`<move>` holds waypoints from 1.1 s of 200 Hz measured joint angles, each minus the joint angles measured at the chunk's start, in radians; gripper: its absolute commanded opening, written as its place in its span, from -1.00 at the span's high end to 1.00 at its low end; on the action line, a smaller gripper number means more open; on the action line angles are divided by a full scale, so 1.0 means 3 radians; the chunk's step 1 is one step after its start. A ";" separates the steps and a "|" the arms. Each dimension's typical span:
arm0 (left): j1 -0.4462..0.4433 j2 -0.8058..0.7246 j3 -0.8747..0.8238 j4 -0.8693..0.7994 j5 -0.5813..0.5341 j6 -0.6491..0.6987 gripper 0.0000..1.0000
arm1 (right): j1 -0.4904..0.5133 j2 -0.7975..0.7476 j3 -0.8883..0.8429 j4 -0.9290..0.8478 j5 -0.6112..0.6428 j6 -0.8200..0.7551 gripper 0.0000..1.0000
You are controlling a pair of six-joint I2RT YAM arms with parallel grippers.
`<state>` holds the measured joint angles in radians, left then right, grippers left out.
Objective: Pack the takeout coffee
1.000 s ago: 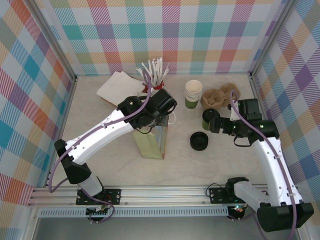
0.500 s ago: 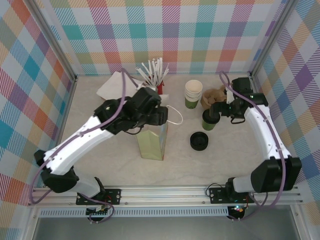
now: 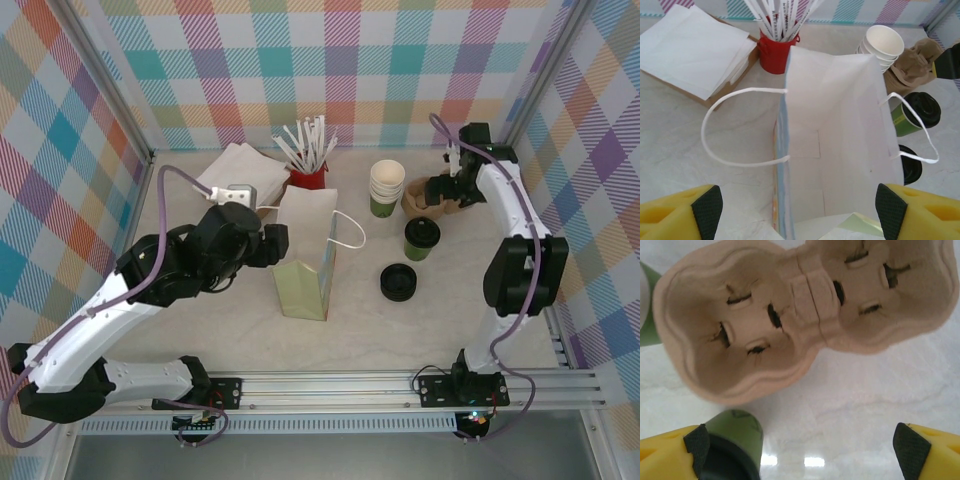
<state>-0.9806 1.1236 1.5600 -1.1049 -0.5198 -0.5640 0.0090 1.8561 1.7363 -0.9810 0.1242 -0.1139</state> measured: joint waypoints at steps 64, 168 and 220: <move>0.0000 -0.0088 -0.0064 -0.0072 -0.0118 -0.0078 -0.70 | -0.0061 0.0809 0.0842 -0.0175 -0.0032 -0.0233 -0.71; 0.0000 -0.0078 -0.0064 -0.0089 -0.0256 -0.0078 -0.75 | -0.0097 0.1319 0.1389 -0.0411 -0.0280 -0.0378 -0.38; 0.0000 -0.0056 -0.0064 -0.0102 -0.0273 -0.0076 -0.77 | -0.0098 0.1446 0.1522 -0.0509 -0.0281 -0.0403 -0.20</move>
<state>-0.9806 1.1069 1.5410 -1.1355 -0.6018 -0.5869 -0.0204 2.2898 2.1929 -1.1336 0.0399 -0.2348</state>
